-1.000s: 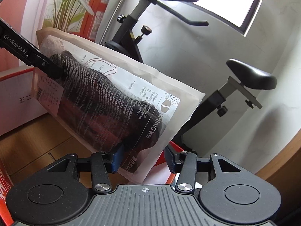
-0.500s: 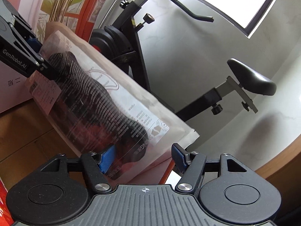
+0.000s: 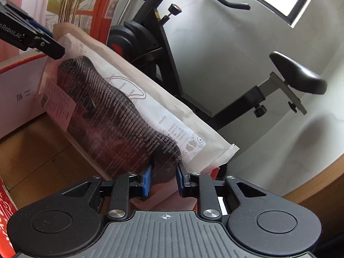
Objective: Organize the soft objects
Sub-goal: 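Lift the clear bag with both grippers and carry it over the red box, then lower the clear bag into the red box and open both grippers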
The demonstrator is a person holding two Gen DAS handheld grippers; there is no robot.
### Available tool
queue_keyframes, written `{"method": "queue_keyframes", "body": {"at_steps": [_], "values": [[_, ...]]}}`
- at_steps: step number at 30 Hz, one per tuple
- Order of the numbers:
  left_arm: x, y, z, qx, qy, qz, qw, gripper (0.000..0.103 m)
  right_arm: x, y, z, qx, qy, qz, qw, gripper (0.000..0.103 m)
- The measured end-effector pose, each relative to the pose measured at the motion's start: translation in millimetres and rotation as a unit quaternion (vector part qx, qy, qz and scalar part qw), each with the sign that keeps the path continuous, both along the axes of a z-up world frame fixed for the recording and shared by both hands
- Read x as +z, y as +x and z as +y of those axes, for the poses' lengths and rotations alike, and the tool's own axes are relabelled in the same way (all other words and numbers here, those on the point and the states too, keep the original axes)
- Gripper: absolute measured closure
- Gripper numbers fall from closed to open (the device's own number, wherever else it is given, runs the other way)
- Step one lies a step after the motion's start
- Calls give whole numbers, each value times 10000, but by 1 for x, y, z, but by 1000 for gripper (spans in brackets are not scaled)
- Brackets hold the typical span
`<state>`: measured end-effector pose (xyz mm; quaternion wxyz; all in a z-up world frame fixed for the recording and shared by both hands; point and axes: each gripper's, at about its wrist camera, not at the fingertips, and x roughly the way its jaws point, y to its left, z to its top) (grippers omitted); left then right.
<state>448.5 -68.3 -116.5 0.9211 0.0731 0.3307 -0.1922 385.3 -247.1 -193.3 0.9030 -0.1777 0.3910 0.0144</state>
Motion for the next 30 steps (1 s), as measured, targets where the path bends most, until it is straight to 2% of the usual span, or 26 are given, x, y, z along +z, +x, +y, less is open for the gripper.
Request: {"method": "queue_keyframes", "body": {"at_steps": [2,6,11,12,16,18,20,22,24,26,30], "values": [[5,-4,5,65,-115,-62,9999,59,7,-4,-5,-168,383,-53,9991,81],[12,-13,6,134,-119,-235,9996,59,20,-14,-7,-361,701,-124,9968,73],[18,-26,4,141,-148,-347,9992,59,33,-29,-10,-640,997,-238,9927,71],[20,-30,6,141,-164,-360,9991,59,34,-33,-10,-677,1028,-256,9921,69],[25,-45,7,81,-67,-479,9988,59,41,-49,-12,-843,1283,-251,9878,52],[29,-51,7,99,-9,-573,9983,59,45,-57,-13,-934,1370,-280,9858,51],[33,-53,7,118,-118,-647,9978,59,49,-63,-14,-1000,1457,-363,9836,51],[34,-53,4,115,-286,-667,9973,63,51,-69,-15,-1016,1501,-464,9823,51],[32,-47,-1,66,-461,-514,9976,79,50,-70,-15,-1000,1548,-459,9818,51],[25,-36,-9,-17,-549,-353,9979,79,48,-66,-16,-991,1544,-438,9821,52],[7,-17,-24,-151,-452,-157,9987,82,41,-48,-19,-920,1491,-440,9836,56]]}}
